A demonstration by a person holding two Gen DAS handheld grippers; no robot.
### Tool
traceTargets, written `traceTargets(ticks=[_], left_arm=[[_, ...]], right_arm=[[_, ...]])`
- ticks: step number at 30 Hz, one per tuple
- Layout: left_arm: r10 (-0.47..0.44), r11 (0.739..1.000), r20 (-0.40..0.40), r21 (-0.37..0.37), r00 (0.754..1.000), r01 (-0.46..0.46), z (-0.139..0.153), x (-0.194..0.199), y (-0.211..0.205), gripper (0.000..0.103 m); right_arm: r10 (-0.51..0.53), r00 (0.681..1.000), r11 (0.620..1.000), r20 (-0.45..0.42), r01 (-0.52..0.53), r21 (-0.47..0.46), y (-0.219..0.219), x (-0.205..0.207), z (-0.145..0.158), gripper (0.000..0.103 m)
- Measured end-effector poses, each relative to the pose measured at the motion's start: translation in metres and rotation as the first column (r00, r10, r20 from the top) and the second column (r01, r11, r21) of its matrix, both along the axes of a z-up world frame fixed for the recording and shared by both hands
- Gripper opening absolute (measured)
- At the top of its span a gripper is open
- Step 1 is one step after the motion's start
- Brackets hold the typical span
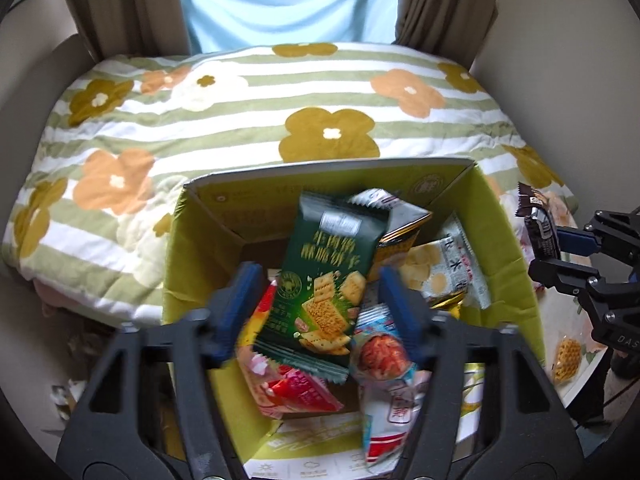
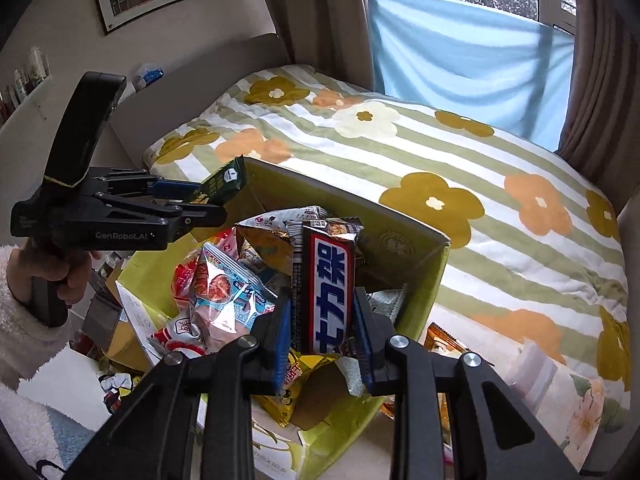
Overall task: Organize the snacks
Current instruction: 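Carry the cracker pack and chocolate bar into the yellow box and release, then move both tools back toward the tissue pack and pink bag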
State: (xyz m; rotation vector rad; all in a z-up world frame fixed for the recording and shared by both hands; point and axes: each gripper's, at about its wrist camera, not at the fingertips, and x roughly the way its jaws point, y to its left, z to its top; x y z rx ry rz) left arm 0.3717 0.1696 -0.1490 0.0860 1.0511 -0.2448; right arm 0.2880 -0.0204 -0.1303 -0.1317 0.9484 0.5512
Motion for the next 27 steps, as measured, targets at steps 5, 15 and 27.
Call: traceTargets(ticks=[5,15,27], left_arm=[[-0.013,1.000,0.045,0.004,0.999,0.013,0.001,-0.013,0.006,0.103],[0.070,0.996,0.008,-0.054,0.997,-0.070,-0.006,-0.036,0.019,0.103],[0.099,0.995,-0.002,-0.015,0.995,-0.099,-0.010,-0.057,0.012,0.103]], right_arm=[[-0.031,0.999,0.999,-0.028,0.031,-0.014,0.004,0.000,-0.007,0.026],[-0.089,0.991,0.996,-0.104,0.090,0.009,0.009,0.015,-0.026,0.026],[-0.162,0.980,0.986,-0.117,0.166,0.024,0.005,0.008,-0.031,0.091]])
